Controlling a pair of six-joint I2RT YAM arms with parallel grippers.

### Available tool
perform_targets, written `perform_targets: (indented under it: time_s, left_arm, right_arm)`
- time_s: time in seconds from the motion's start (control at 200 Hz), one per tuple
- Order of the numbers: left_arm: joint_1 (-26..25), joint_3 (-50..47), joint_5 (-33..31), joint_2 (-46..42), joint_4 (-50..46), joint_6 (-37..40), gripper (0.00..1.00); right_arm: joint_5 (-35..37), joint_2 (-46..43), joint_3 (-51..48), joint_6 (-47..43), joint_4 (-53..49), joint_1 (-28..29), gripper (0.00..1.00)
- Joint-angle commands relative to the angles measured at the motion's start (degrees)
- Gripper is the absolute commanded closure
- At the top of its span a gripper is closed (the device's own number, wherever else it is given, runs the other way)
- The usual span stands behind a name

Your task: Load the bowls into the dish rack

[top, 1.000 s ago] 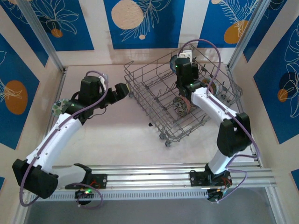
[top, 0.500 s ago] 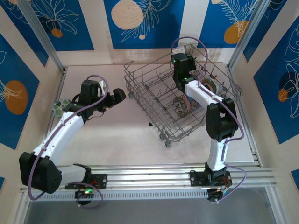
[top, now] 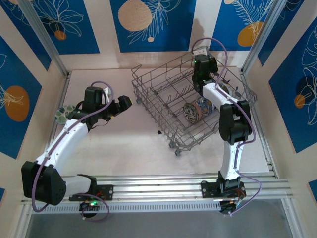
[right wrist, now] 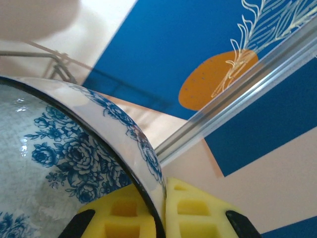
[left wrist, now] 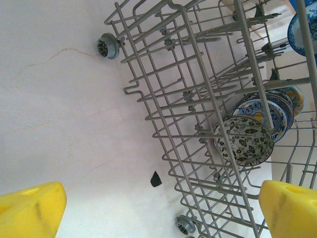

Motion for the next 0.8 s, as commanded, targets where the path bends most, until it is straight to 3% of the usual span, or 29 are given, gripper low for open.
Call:
perform_targets:
  time_s: [0.0, 0.795]
  left_arm:
    - [0.7, -0.3, 1.9, 1.2, 1.3, 0.7, 0.01]
    - [1.1, 0.1, 2.8, 2.9, 1.2, 0.1, 0.01]
  right_arm:
    - [1.6, 0.5, 3.3, 0.1, 3.4, -1.1, 1.00]
    - [2.7, 9.1, 8.3, -0.6, 0.6, -0.5, 1.00]
